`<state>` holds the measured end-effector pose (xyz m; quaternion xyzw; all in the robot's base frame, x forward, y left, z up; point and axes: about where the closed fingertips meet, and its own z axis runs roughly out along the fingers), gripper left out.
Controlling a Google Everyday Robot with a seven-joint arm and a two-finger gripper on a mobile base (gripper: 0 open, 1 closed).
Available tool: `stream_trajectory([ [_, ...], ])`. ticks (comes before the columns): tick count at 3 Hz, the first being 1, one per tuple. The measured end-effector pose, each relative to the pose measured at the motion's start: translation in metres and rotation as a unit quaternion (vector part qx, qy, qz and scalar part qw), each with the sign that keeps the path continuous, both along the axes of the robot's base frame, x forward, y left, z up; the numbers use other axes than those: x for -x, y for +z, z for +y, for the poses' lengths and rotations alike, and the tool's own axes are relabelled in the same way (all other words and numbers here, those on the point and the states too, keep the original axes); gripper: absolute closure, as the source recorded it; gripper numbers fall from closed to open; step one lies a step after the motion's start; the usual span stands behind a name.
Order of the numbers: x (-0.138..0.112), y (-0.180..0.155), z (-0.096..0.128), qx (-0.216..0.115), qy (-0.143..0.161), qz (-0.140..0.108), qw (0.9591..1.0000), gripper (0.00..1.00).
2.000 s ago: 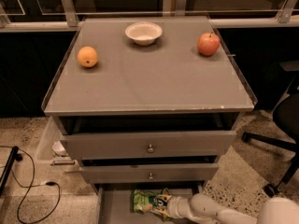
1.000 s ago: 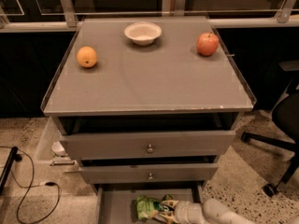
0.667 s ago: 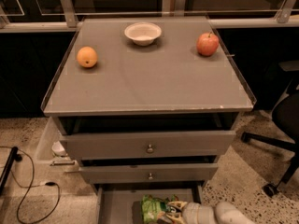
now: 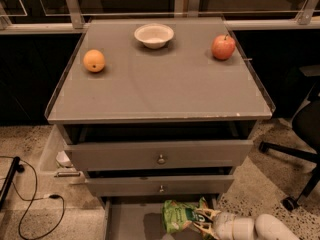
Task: Pick green rice chip bag from bottom drawer and place on counter
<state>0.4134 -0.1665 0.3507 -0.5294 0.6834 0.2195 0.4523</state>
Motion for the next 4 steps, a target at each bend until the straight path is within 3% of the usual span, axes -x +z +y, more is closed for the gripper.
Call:
stream_trajectory([
  [2, 0.006, -0.003, -0.002, 0.008, -0.002, 0.008, 0.9999, 1.00],
  [3, 0.012, 0.036, -0.002, 0.015, 0.017, -0.016, 0.9996, 1.00],
  [4, 0.002, 0.108, -0.011, 0.015, 0.030, -0.056, 0.9979, 1.00],
])
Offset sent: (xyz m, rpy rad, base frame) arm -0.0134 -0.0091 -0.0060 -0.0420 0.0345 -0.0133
